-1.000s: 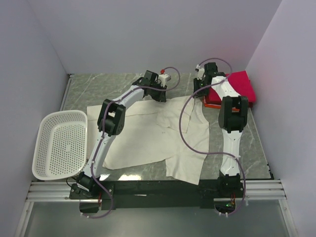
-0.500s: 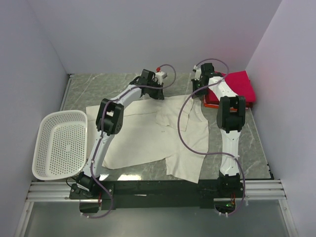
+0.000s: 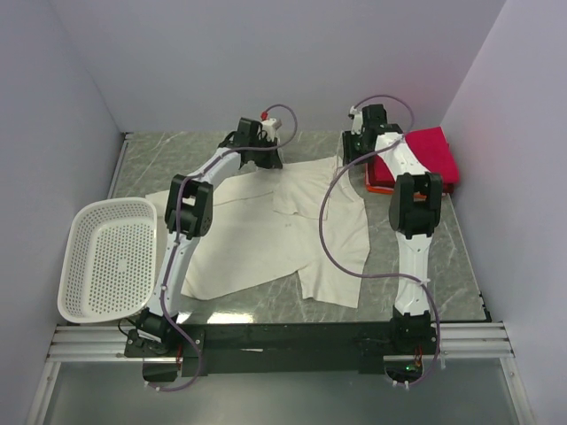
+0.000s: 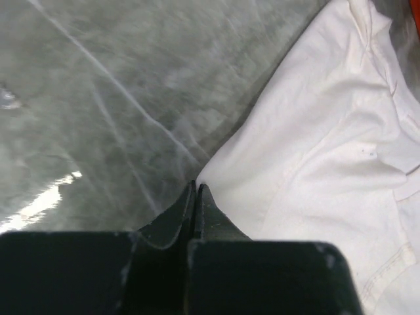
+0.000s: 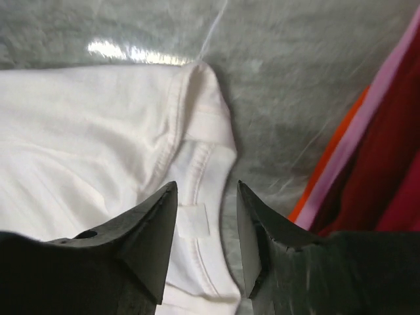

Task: Fold and stack the t-shirts
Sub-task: Fold the tshirt

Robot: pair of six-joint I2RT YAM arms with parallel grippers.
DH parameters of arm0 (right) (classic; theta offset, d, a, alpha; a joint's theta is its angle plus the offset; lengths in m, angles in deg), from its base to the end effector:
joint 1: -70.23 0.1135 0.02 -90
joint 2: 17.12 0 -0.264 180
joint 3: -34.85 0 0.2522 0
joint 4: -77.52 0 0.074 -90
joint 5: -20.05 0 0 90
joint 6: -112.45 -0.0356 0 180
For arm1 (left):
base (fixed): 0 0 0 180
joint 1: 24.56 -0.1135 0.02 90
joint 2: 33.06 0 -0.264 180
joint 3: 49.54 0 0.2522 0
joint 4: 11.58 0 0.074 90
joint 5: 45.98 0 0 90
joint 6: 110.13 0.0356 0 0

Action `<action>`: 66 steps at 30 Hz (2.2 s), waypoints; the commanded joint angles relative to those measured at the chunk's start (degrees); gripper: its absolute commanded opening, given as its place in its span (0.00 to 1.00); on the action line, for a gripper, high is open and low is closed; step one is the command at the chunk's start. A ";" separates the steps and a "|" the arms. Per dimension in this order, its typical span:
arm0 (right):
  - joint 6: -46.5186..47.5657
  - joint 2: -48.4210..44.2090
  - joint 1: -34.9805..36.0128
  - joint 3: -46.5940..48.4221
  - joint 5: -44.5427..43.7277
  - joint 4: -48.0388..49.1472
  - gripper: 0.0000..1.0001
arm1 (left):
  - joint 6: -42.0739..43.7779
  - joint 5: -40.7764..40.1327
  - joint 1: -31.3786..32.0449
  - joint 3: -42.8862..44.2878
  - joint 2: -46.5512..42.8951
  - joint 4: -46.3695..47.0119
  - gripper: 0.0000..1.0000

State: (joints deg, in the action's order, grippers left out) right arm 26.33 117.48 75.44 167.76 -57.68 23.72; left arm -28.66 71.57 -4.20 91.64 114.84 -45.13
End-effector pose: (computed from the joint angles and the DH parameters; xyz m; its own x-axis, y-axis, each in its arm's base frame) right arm 0.5163 0.0547 0.2044 -0.8046 -0.1398 -0.5771 -0.2637 0.9549 0.1364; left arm 0.5330 -0.2154 0.1560 -0.6941 0.1173 -0.7102 0.5424 0.7340 -0.4088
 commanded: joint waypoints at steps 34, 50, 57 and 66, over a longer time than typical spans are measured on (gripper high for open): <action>63.26 -26.13 19.12 -38.02 16.63 -3.29 0.54 | -5.62 -17.78 -13.33 -39.50 -53.48 6.26 0.65; 55.01 -22.63 25.21 -35.32 12.41 -0.92 0.54 | -2.98 -21.40 -13.24 -74.85 -83.38 5.20 0.66; 43.78 -14.48 14.84 -18.19 9.54 -4.27 0.46 | -3.68 -20.78 -13.33 -76.35 -83.56 6.34 0.66; 23.11 0.03 7.45 -3.24 -2.69 -5.05 0.57 | -2.63 -21.31 -13.33 -76.96 -84.18 5.73 0.66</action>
State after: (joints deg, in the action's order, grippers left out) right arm 57.61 114.88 83.59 160.57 -56.39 20.84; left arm -32.79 50.22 -17.51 14.90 32.39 -41.07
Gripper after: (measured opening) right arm 0.553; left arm 0.657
